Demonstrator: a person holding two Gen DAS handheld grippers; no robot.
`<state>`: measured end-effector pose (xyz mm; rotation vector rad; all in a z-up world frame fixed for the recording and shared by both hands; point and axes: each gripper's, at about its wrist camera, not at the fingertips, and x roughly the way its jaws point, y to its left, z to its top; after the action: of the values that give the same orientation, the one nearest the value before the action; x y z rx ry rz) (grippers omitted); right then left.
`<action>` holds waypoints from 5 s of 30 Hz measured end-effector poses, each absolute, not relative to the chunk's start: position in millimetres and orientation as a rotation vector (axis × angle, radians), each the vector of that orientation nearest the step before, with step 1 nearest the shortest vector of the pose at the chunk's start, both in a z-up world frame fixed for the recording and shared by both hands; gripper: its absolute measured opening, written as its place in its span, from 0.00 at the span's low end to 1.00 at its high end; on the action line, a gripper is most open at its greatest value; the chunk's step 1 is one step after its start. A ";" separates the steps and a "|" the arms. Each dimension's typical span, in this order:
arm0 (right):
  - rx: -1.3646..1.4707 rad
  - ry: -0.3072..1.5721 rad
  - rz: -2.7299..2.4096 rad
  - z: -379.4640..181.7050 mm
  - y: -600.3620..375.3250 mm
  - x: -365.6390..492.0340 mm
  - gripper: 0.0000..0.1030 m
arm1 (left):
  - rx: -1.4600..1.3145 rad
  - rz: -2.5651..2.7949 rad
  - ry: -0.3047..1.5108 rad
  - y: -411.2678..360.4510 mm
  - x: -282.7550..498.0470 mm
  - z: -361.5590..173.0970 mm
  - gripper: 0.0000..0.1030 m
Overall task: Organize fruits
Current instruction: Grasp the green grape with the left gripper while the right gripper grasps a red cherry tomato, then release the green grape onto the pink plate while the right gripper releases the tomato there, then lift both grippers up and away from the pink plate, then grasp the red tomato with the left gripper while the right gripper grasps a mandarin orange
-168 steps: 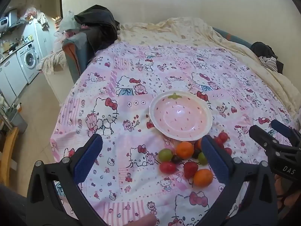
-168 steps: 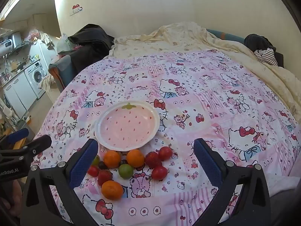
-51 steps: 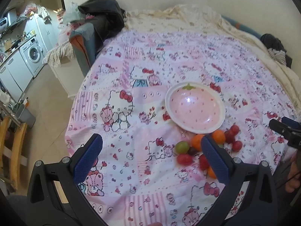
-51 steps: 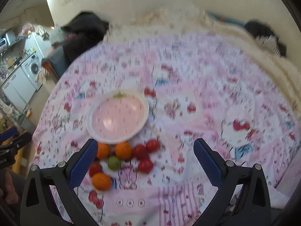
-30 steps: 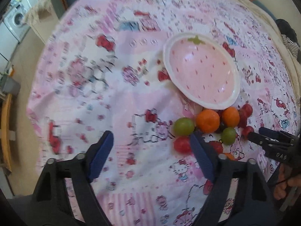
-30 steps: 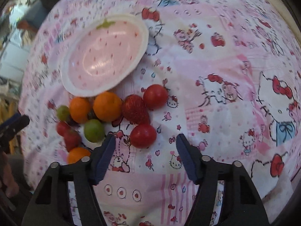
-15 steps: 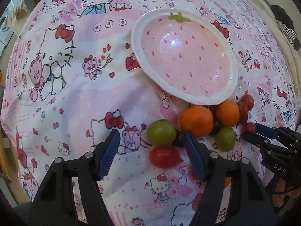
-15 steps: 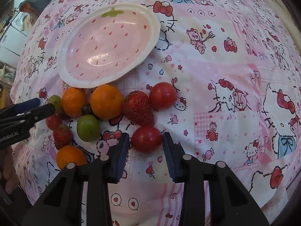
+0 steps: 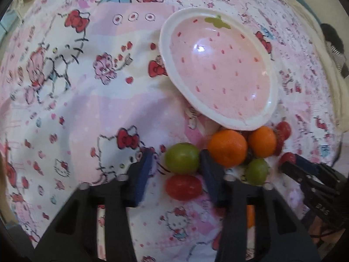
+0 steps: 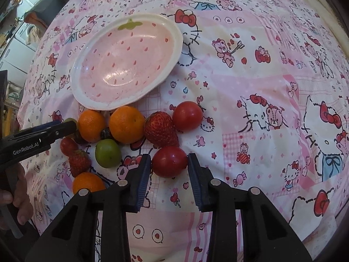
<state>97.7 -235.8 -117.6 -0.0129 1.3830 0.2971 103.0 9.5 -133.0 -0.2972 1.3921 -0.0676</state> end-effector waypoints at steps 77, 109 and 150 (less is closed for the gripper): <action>0.317 1.179 0.427 -113.5 -218.2 243.0 0.75 | 0.012 -0.147 1.108 -26.8 222.5 -100.1 0.70; 0.166 0.829 0.349 -7.7 -240.7 155.4 0.85 | -0.044 -0.049 0.810 6.3 127.0 8.2 0.70; 0.234 1.028 0.279 -48.5 -248.5 79.4 0.85 | 0.026 -0.136 1.311 -25.4 68.4 -124.8 0.65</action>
<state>79.4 -248.5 -48.5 0.2344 1.0275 0.2792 68.4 -25.4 -124.8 0.0264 1.3109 -0.1364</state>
